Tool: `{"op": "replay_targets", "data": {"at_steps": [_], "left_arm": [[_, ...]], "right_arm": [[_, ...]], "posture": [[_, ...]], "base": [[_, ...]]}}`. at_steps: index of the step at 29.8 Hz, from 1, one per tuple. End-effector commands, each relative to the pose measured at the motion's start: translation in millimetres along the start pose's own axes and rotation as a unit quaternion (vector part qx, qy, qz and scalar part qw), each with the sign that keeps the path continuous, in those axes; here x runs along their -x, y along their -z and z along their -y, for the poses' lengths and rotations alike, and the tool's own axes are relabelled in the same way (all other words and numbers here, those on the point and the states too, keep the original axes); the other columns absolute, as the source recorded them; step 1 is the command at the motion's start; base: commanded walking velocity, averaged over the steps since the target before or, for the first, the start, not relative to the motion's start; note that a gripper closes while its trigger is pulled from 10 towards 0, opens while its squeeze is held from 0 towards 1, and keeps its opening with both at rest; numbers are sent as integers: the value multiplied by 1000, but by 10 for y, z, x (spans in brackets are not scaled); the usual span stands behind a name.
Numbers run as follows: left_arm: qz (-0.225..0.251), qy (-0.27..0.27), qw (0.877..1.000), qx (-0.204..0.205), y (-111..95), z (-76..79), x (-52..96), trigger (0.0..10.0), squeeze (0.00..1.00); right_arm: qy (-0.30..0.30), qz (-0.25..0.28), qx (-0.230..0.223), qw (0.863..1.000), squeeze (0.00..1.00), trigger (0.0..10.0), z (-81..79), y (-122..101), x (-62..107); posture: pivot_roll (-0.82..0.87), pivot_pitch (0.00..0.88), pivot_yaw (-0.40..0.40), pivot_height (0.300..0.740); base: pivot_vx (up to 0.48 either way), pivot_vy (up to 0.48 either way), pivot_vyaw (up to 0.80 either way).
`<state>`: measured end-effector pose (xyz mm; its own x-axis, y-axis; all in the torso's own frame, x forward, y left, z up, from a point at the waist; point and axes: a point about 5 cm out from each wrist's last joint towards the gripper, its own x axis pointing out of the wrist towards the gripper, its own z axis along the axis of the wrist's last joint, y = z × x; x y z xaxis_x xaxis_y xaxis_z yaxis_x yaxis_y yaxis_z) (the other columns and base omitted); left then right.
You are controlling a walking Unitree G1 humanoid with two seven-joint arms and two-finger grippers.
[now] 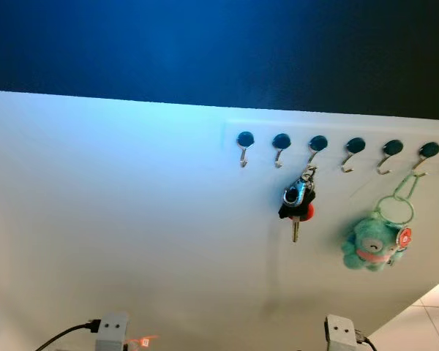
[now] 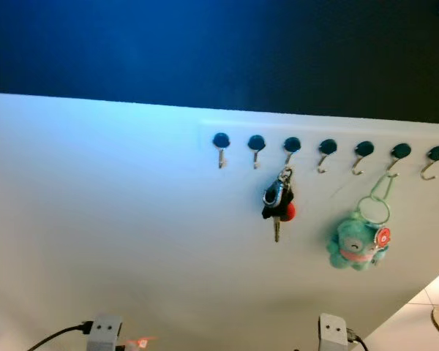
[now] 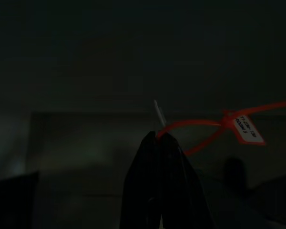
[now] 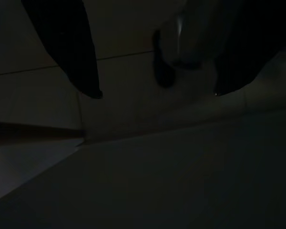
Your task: Hang keys on a hook
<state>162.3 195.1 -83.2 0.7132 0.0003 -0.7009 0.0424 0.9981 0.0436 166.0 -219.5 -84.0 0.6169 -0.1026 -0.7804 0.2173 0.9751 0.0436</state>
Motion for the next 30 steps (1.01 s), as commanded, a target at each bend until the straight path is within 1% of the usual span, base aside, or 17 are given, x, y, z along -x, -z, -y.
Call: {"op": "replay_targets", "data": {"at_steps": [1,2,5,8,15,17,18,19,20,23,30], "left_arm": [[3,-5,1000,-6,14,-9,13,10000,0],[3,-5,1000,-6,14,-9,13,10000,0],[1,-5,1000,-3,-6,-24,0,10000,0],[1,-7,1000,-3,-38,-60,-13,10000,0],[2,-10,1000,1,-50,-106,-11,10000,0],[1,-12,1000,13,-37,-122,-5,10000,0],[-4,-16,999,30,-13,-139,5,10000,0],[-4,-16,999,30,-13,-139,5,10000,0],[-7,-19,999,44,11,-149,14,10000,0],[-8,-20,999,47,19,-152,17,10000,0],[-13,-16,998,51,42,-137,24,10000,0]], "right_arm": [[-21,-5,14,1000,0,10000,-94,51,3],[-21,-5,14,1000,0,10000,-94,51,3],[-38,-5,28,999,0,10000,-175,51,-4],[-48,-5,30,998,0,10000,-236,43,-12],[-56,-4,31,998,0,10000,-295,33,-20],[-58,-3,31,998,0,10000,-315,23,-24],[-56,-3,21,998,0,10000,-320,16,-27],[-56,-3,21,998,0,10000,-320,16,-27],[-55,-3,18,998,0,10000,-320,11,-29],[-56,-3,19,998,0,10000,-321,10,-29],[-61,-2,25,998,0,10000,-353,-8,-35]], "posture": [[59,0,-16,740],[59,0,-16,740],[59,0,-14,740],[60,0,-14,740],[63,0,-21,740],[63,0,-21,740],[64,0,-23,740],[64,0,-23,740],[63,0,-23,740],[63,0,-23,740],[59,0,-24,740]], "base": [[0,0,0],[0,0,0],[0,0,0],[0,0,0],[0,0,0],[0,0,0],[0,0,0],[0,0,0],[0,0,0],[0,0,0],[-310,0,0]]}}
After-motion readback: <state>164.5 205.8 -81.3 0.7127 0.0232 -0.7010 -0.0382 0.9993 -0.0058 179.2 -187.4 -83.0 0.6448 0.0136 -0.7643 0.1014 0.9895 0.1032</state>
